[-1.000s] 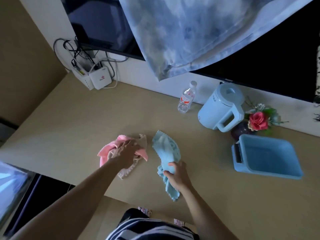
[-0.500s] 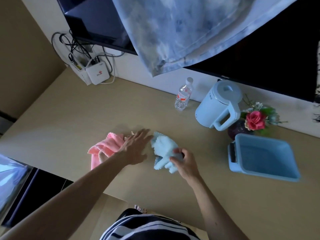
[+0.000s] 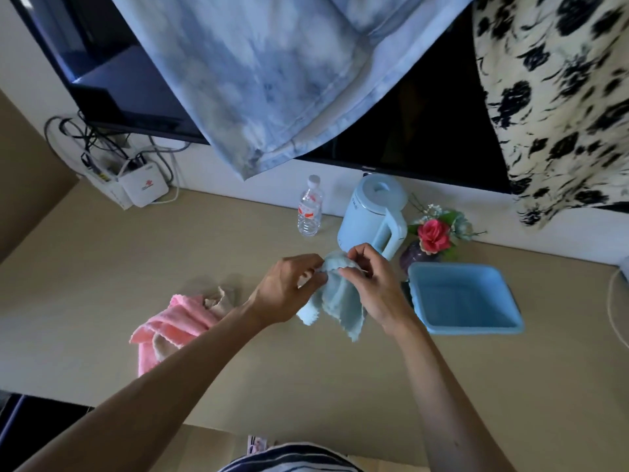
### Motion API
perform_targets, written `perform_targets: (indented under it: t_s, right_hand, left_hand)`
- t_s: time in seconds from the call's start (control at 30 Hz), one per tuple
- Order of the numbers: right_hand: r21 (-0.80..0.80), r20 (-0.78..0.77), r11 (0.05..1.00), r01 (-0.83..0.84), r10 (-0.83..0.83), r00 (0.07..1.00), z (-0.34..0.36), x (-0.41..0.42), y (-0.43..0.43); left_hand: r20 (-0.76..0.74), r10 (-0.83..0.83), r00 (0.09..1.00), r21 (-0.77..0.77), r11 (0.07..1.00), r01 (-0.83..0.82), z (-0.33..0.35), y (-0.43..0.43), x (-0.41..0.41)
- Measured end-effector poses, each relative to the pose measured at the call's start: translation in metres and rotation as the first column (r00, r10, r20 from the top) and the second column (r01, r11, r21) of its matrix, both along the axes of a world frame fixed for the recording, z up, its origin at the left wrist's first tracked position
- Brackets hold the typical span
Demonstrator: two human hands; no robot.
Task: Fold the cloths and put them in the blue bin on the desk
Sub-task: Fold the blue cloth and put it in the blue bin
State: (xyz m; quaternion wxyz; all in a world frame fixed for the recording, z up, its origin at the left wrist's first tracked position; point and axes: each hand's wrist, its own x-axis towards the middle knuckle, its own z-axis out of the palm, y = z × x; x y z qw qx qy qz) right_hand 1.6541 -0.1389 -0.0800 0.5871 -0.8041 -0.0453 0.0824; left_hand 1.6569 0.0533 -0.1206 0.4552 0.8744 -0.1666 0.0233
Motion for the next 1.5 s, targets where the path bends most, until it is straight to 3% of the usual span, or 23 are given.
perform_targets:
  t_s: [0.2,0.37,0.47,0.6,0.73,0.83,0.97,1.1,1.3,1.5]
  right_hand:
    - [-0.126,0.1,0.987,-0.101,0.114,0.989,0.027,0.004,-0.011]
    - [-0.142,0.112,0.979,-0.144,0.161,0.981,0.035,0.004,-0.012]
    - [-0.158,0.135,0.982,-0.103,0.125,0.983,0.035,0.006,-0.013]
    - [-0.184,0.177,0.983,-0.016,0.049,0.983,0.035,0.007,-0.016]
    - [-0.196,0.171,0.979,-0.055,0.089,0.981,0.038,0.007,-0.021]
    - [-0.225,0.198,0.974,-0.022,0.068,0.978,0.039,0.009,-0.024]
    - [-0.211,0.241,0.975,0.07,-0.018,0.97,0.036,0.012,-0.032]
    - [-0.258,0.289,0.964,0.058,0.02,0.957,0.034,0.012,-0.04]
    - [-0.505,0.253,0.862,0.045,0.098,0.963,0.014,0.012,-0.052]
    - [-0.46,0.318,0.879,0.124,0.033,0.947,0.015,0.015,-0.069]
  left_hand:
    - [0.019,-0.051,0.999,-0.048,0.997,0.052,0.04,-0.014,-0.005]
    - [0.023,-0.054,0.998,-0.038,0.998,0.055,0.054,-0.017,-0.005]
    - [0.075,-0.007,0.997,0.013,1.0,0.006,0.052,-0.017,-0.001]
    - [0.121,0.073,0.99,-0.037,0.997,-0.069,0.059,-0.022,0.001]
    - [0.094,0.11,0.989,-0.055,0.993,-0.105,0.069,-0.025,0.002]
    - [0.041,0.08,0.996,-0.064,0.995,-0.077,0.073,-0.022,0.007]
    - [-0.085,-0.12,0.989,-0.067,0.991,0.114,0.082,-0.009,0.013]
    - [-0.129,-0.172,0.977,0.114,0.976,0.187,0.096,0.001,0.015]
    - [-0.108,-0.142,0.984,0.181,0.97,0.159,0.108,0.005,0.016]
    - [-0.083,-0.203,0.976,0.397,0.891,0.219,0.109,0.023,0.024]
